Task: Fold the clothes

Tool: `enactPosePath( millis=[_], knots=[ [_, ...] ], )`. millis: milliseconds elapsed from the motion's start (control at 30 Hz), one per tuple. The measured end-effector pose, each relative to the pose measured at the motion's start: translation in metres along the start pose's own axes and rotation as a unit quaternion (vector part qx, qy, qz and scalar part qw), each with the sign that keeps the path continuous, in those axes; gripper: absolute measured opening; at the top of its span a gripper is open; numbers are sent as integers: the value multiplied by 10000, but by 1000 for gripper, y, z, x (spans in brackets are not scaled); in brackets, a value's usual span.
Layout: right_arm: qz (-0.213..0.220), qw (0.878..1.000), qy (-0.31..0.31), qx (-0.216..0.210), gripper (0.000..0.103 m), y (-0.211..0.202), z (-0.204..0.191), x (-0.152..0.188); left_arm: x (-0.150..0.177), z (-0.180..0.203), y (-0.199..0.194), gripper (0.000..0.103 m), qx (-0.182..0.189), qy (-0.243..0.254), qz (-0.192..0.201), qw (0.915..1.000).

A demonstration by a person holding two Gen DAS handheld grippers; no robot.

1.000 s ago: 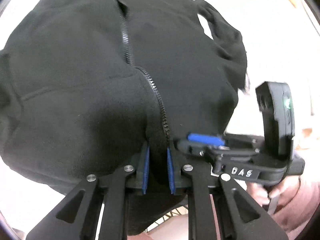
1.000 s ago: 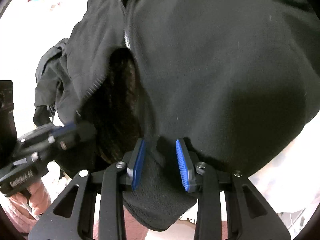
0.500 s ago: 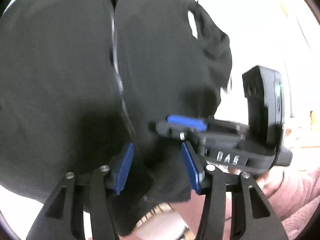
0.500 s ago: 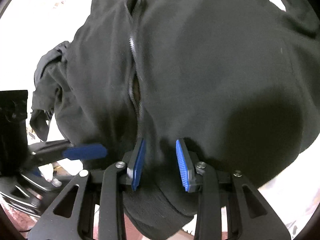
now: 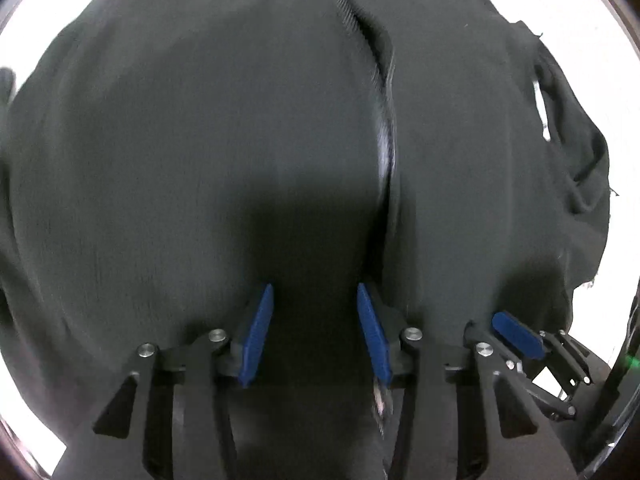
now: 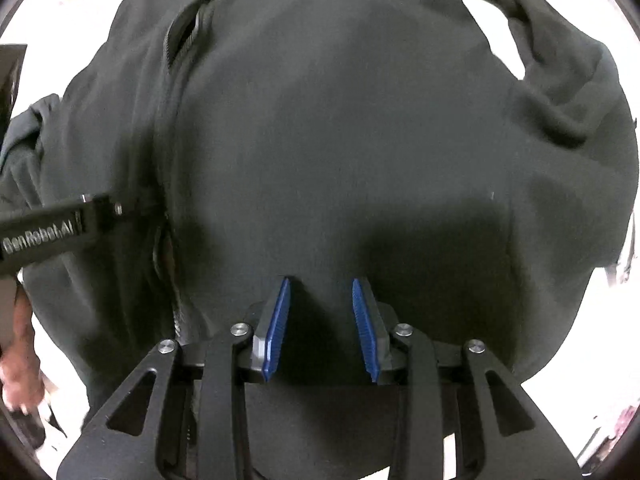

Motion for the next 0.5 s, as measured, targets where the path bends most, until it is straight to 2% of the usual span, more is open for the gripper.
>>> enactPosePath(
  millis=[133, 200, 300, 400, 500],
  knots=[
    [-142, 9997, -135, -169, 34, -5, -7, 27, 66, 1, 10, 47, 41, -105, -407, 9991],
    [-198, 9993, -244, -201, 34, -8, -10, 41, 83, 9, 4, 48, 60, 183, -391, 9990],
    [-131, 9988, -362, -295, 34, -22, -13, 54, 82, 21, -16, 48, 183, 491, -183, 9985],
    [199, 9989, -181, -386, 34, -45, -4, 49, 55, 21, -45, 48, 381, 307, 371, 9981],
    [287, 9994, -71, -157, 34, -50, 14, 39, 42, 6, -56, 48, 365, -126, 593, 9975]
  ],
)
Point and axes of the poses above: each gripper's, at about its wrist camera, not at the fingertips, and y roughly the way its jaws point, z to its right, x to its underside, the point moved 9 cm from there along y, roughly the way its jaws point, and after that the axes turned 3 degrees about x, right-handed, at the moved point
